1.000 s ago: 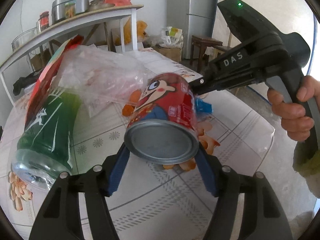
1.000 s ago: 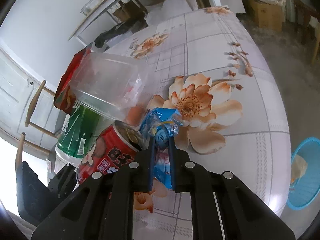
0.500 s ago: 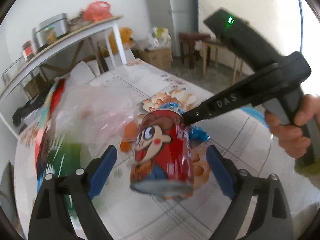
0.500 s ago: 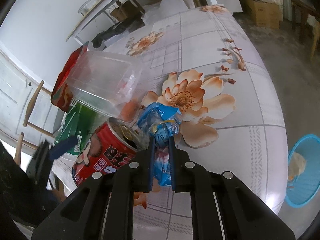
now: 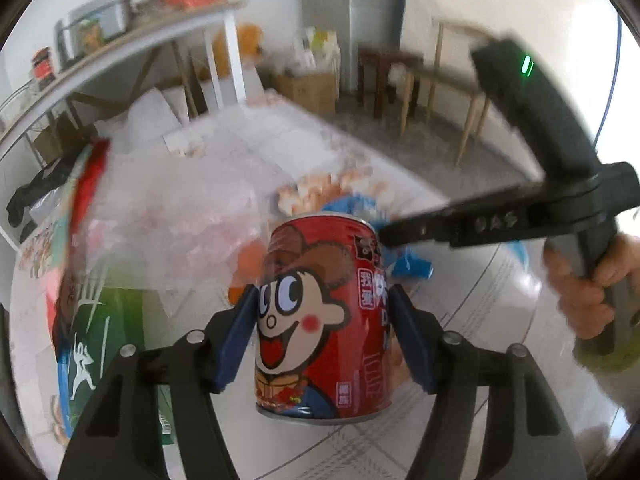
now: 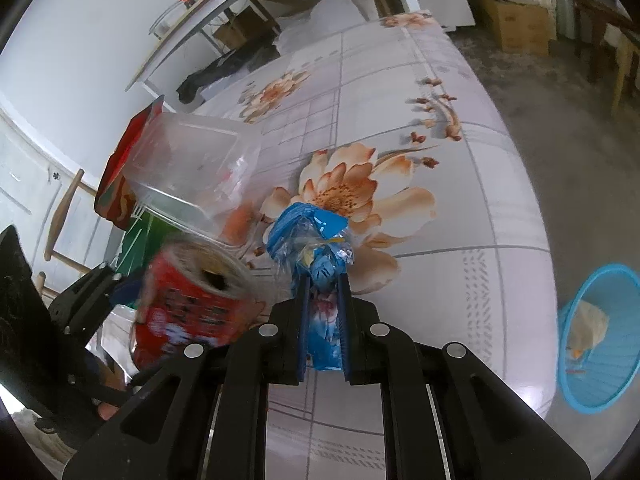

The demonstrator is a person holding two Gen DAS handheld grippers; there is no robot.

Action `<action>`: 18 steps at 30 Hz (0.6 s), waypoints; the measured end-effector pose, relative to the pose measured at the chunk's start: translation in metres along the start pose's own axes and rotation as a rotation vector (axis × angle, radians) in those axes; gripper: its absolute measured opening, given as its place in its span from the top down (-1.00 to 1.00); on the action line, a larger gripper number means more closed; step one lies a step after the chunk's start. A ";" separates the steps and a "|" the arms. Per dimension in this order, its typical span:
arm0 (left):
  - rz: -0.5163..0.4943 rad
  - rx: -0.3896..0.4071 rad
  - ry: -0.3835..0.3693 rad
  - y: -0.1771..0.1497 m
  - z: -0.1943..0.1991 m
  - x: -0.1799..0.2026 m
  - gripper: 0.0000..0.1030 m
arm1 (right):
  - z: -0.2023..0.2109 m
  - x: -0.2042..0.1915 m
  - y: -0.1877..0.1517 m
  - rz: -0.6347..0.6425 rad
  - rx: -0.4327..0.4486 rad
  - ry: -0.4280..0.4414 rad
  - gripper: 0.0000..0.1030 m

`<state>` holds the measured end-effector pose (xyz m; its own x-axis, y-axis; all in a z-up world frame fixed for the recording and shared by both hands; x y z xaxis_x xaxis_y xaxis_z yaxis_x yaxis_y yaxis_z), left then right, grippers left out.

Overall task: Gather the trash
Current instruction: 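Grasp the red milk can with the left gripper while the right gripper grasps the blue wrapper, then carry the red can and blue wrapper to the blue wastebasket and release both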

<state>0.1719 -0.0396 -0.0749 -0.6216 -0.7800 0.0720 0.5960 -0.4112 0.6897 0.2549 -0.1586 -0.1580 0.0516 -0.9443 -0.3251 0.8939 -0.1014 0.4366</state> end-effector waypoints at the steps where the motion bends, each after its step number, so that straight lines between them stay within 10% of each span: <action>1: 0.017 0.063 -0.007 0.000 0.008 -0.001 -0.25 | 0.001 0.001 0.000 -0.002 0.002 -0.002 0.77; 8: 0.088 0.292 -0.016 -0.015 0.034 -0.001 -0.25 | 0.006 0.010 -0.002 -0.028 0.010 -0.011 0.77; 18: 0.184 0.359 0.013 -0.029 0.033 -0.002 -0.25 | 0.010 0.012 -0.004 -0.041 0.014 -0.013 0.77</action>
<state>0.1386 -0.0106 -0.0712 -0.5132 -0.8322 0.2100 0.4799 -0.0754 0.8741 0.2477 -0.1729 -0.1549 0.0094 -0.9431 -0.3324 0.8888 -0.1444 0.4350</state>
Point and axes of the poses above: each gripper's, at about its wrist camera, not at the fingertips, and z roughly against the way its jaws point, x to its right, y to its top, the point moved 4 cm from there along -z, roughly the way its jaws point, and after that the axes turned 7 degrees about -y, right-handed, at the moved point
